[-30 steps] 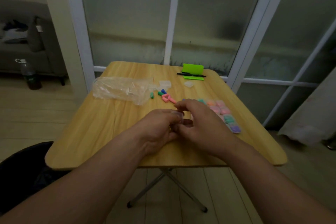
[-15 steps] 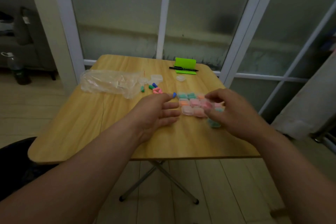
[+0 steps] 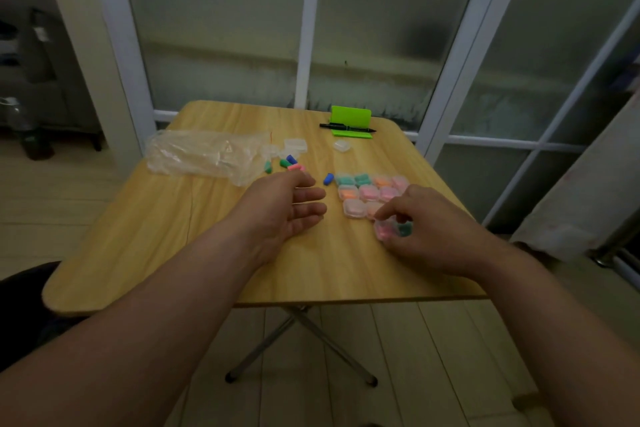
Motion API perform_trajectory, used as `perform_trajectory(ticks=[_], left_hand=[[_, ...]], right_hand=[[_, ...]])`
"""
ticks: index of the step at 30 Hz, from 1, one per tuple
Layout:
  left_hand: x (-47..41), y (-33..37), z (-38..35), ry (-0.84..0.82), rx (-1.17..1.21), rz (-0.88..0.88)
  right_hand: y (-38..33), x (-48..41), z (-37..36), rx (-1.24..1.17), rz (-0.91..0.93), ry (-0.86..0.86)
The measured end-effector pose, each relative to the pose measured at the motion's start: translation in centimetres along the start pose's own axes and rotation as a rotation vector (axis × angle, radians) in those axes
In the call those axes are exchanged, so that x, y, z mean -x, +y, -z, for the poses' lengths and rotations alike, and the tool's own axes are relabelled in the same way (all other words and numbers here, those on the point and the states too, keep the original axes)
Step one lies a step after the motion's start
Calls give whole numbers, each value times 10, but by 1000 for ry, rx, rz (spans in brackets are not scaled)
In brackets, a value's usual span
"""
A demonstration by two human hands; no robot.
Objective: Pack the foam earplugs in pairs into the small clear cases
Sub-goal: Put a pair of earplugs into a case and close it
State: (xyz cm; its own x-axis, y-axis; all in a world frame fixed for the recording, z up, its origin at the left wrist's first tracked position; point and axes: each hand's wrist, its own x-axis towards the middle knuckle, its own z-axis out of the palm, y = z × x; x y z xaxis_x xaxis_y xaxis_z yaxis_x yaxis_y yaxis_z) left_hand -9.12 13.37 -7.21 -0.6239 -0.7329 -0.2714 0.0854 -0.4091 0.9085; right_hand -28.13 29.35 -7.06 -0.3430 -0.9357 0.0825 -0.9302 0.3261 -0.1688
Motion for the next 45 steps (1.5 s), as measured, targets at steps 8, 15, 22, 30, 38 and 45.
perform_trajectory(ticks=[8,15,22,30,38,45], left_hand=[[-7,8,15,121,28,-52],[-10,26,36,257,139,-87],[-14,34,49,249,211,-64],[-17,51,51,159,215,-143],[-32,64,61,190,332,-165],[-39,62,63,204,311,-167]], right_hand=[[-4,3,3,-238,-87,118],[-35,-27,-9,-271,-91,188],[-53,-96,-16,-187,-35,170],[-36,-187,-18,-81,-82,166],[-57,-246,-16,26,84,61],[-72,-254,-23,185,215,-60]])
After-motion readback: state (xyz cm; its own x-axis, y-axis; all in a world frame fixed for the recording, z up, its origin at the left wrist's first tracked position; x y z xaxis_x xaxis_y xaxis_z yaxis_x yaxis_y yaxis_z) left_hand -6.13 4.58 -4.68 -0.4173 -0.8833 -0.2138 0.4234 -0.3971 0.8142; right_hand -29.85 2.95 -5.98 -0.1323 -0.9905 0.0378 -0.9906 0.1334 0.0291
